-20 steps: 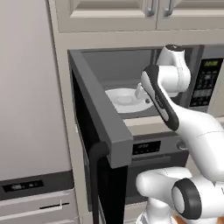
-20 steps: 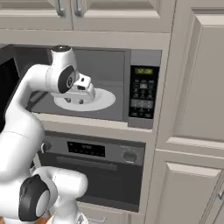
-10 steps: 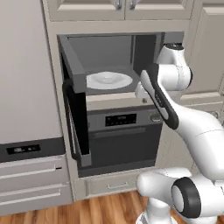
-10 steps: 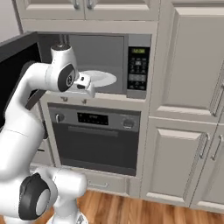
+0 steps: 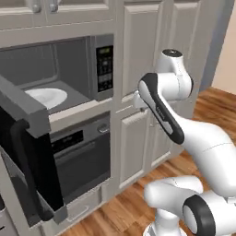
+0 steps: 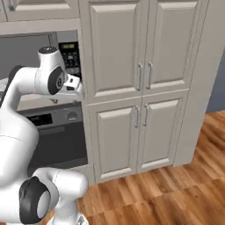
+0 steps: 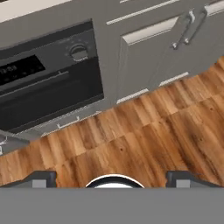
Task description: Pick the carrot from the counter and place it in the microwave.
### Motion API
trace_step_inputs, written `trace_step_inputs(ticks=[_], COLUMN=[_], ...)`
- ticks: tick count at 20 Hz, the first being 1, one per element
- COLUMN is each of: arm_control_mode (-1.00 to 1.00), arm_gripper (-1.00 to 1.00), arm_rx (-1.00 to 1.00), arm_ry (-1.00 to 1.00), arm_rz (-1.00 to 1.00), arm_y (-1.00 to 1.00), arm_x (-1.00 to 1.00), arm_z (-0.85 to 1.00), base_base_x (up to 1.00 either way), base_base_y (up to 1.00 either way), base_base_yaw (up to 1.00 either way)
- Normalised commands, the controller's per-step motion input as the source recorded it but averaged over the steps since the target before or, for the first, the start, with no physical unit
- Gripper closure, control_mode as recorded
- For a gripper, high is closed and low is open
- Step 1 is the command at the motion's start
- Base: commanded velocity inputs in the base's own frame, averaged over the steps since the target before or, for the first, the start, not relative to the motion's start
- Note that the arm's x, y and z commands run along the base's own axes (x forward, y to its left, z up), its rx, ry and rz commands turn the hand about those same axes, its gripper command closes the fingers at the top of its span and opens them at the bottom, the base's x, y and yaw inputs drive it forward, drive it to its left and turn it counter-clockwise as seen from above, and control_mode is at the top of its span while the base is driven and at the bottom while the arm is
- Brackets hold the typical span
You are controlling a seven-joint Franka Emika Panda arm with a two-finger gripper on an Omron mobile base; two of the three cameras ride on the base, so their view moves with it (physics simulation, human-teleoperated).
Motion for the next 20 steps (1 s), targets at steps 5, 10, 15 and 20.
trace_step_inputs(ticks=[5,10,15,20], arm_control_mode=[1.0,1.0,1.0,1.0], arm_gripper=[-1.0,-1.0,-1.0,-1.0], arm_rx=[0.0,0.0,0.0,0.0], arm_ry=[0.0,0.0,0.0,0.0], arm_rz=[0.0,0.0,0.0,0.0], arm_y=[0.0,0.0,0.0,0.0], arm_x=[0.0,0.0,0.0,0.0], arm_z=[0.0,0.0,0.0,0.0], base_base_x=[0.0,0.0,0.0,0.0], base_base_y=[0.0,0.02,0.04,0.03], base_base_yaw=[-0.98,-1.0,-1.0,-1.0])
